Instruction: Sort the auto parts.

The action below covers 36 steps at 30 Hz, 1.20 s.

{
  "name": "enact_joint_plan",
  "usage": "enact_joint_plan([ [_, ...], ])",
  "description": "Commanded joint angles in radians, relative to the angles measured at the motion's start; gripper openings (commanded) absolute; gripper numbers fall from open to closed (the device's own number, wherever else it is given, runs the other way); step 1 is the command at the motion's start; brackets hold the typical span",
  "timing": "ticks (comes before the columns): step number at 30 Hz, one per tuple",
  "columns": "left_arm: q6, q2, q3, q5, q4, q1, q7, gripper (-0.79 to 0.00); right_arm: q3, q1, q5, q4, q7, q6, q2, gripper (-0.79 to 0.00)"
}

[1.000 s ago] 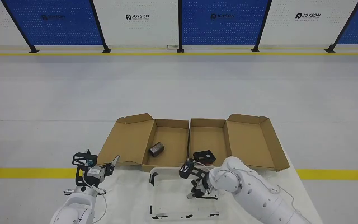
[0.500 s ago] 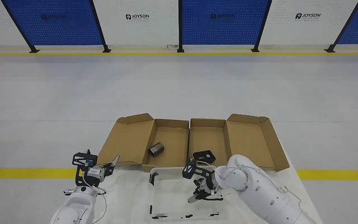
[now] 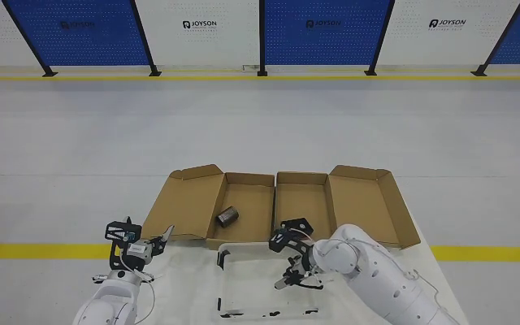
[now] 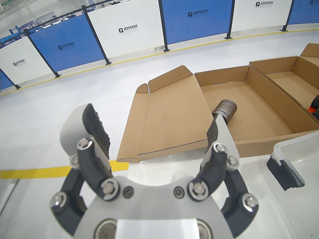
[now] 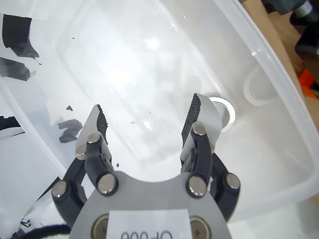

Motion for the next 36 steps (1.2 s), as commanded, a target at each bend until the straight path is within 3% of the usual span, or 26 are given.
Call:
enact_joint_plan([
  [1, 0.0, 0.0, 0.0, 0.0, 0.0, 0.0, 0.0, 0.0, 0.006, 0.0, 0.008, 0.007, 0.001, 0.004, 0.001, -0.089],
  [20, 0.0, 0.0, 0.0, 0.0, 0.0, 0.0, 0.0, 0.0, 0.062, -0.016, 0.019, 0.019, 0.014, 0.086, 0.017, -0.083],
  [36, 0.0, 0.0, 0.0, 0.0, 0.0, 0.0, 0.0, 0.0, -0.063, 0.094, 0.068, 0.148, 0.046, 0.1, -0.047, -0.092],
])
